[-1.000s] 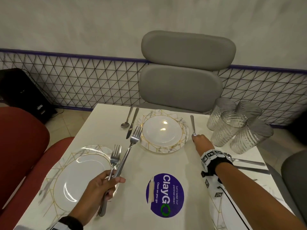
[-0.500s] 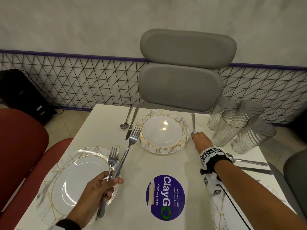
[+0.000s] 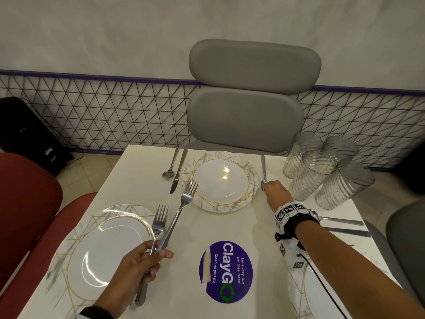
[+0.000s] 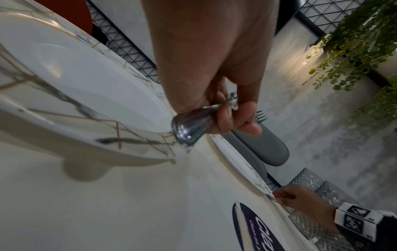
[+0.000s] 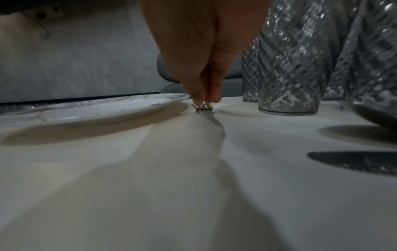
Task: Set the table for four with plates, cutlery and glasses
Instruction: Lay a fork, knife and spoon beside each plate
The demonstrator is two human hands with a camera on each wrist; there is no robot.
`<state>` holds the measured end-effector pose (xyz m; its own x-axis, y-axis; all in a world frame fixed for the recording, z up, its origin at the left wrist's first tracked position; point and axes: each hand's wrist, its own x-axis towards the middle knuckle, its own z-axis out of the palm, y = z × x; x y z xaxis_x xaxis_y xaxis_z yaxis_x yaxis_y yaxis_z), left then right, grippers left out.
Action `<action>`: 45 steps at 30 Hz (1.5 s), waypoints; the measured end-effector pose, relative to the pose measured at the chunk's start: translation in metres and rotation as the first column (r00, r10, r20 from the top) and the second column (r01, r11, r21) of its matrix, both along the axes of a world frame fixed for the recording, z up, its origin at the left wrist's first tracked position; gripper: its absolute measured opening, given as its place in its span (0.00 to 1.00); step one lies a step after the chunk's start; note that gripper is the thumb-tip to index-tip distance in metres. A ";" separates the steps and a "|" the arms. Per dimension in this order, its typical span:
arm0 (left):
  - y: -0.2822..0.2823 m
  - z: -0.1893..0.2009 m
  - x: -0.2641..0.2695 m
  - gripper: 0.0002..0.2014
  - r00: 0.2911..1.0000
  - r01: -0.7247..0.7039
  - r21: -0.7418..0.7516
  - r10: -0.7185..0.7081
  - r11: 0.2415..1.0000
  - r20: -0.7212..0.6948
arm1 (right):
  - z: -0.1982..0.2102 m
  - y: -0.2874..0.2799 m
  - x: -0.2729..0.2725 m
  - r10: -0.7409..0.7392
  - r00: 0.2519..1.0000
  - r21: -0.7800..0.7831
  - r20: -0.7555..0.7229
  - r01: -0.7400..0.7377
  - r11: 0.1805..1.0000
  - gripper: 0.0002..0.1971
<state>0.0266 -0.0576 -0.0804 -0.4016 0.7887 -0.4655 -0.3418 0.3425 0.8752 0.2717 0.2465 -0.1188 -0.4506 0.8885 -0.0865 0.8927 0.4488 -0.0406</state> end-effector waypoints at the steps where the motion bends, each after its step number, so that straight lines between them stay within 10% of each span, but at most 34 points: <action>1: 0.000 0.002 0.003 0.15 1.000 0.020 -0.001 -0.020 1.000 -0.010 | 0.003 -0.003 0.001 -0.003 1.000 -0.001 -0.030 0.002 1.000 0.18; 11: 0.011 0.020 0.065 0.11 0.964 0.256 0.019 -0.253 0.967 -0.077 | 0.074 -0.159 0.003 0.039 0.860 -0.257 -0.509 -0.195 0.946 0.17; 17: 0.008 0.027 0.116 0.07 0.931 0.362 0.037 -0.359 0.931 -0.069 | 0.074 -0.232 0.006 -0.350 0.583 -0.532 -0.733 -0.170 0.829 0.02; 20: 0.002 0.026 0.138 0.06 0.917 0.389 0.046 -0.382 0.920 -0.110 | 0.073 -0.247 0.021 -0.530 0.406 -0.628 -0.745 -0.158 0.762 0.10; 24: -0.017 0.030 0.170 0.06 0.883 0.459 0.027 -0.452 0.888 -0.131 | 0.075 -0.271 0.050 -0.585 0.425 -0.694 -0.691 -0.164 0.701 0.12; 30: -0.041 0.036 0.205 0.12 0.879 0.450 -0.025 -0.448 0.893 -0.162 | 0.083 -0.290 0.120 -0.674 0.247 -0.714 -0.696 -0.142 0.685 0.09; 41: -0.045 0.043 0.215 0.08 0.950 0.279 0.005 -0.275 0.960 -0.148 | 0.055 -0.321 0.248 -0.370 0.862 -0.694 -0.346 0.030 0.719 0.09; 45: -0.047 0.044 0.219 0.08 0.944 0.292 0.004 -0.287 0.957 -0.166 | 0.043 -0.323 0.271 -0.374 0.897 -0.647 -0.235 0.143 0.749 0.04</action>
<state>0.2459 -0.1046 -0.0367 -0.2222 0.8938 -0.3895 -0.0848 0.3803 0.9210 0.5428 -0.0760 -0.0763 -0.3138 0.7869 -0.5314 0.8481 -0.0193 -0.5294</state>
